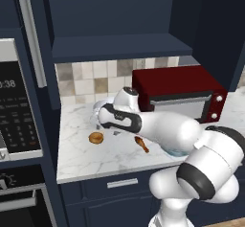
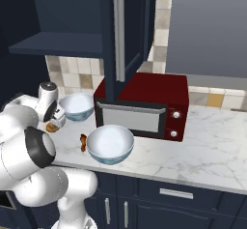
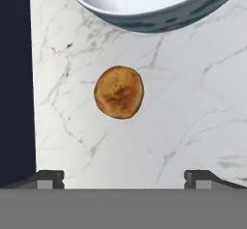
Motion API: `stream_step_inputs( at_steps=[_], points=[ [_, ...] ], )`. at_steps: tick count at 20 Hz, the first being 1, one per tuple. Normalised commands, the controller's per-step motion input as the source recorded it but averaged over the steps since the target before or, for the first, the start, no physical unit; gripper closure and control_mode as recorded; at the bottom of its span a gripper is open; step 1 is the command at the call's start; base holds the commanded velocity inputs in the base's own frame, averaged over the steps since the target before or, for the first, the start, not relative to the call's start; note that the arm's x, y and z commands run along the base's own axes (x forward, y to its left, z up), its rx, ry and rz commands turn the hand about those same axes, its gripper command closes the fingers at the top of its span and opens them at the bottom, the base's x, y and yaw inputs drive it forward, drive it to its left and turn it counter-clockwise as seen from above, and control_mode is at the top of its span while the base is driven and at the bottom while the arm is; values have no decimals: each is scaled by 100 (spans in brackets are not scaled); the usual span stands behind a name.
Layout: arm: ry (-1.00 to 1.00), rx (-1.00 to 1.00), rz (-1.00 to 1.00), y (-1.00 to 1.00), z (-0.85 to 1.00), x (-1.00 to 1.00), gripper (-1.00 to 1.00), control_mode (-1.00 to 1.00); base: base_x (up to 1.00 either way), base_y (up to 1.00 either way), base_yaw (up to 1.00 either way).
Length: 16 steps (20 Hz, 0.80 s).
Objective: Pick both bowls and place them on the counter. Then place the chicken drumstick in one bowl and place the bread in the other bowl.
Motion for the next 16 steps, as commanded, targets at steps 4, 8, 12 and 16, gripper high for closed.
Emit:
stream_step_inputs(
  at_steps=[4, 8, 12, 16],
  points=[
    [-28, -18, 8, 6, -26, 0, -100, -100, 0, 0, 0],
    [-6, -3, 3, 6, -6, 15, -100, -100, 0, 0, 0],
    [0, 0, 2, 12, 0, 13, -100, -100, 0, 0, 0],
    [0, 0, 2, 15, -8, 14, -100, -100, 0, 0, 0]
  ],
)
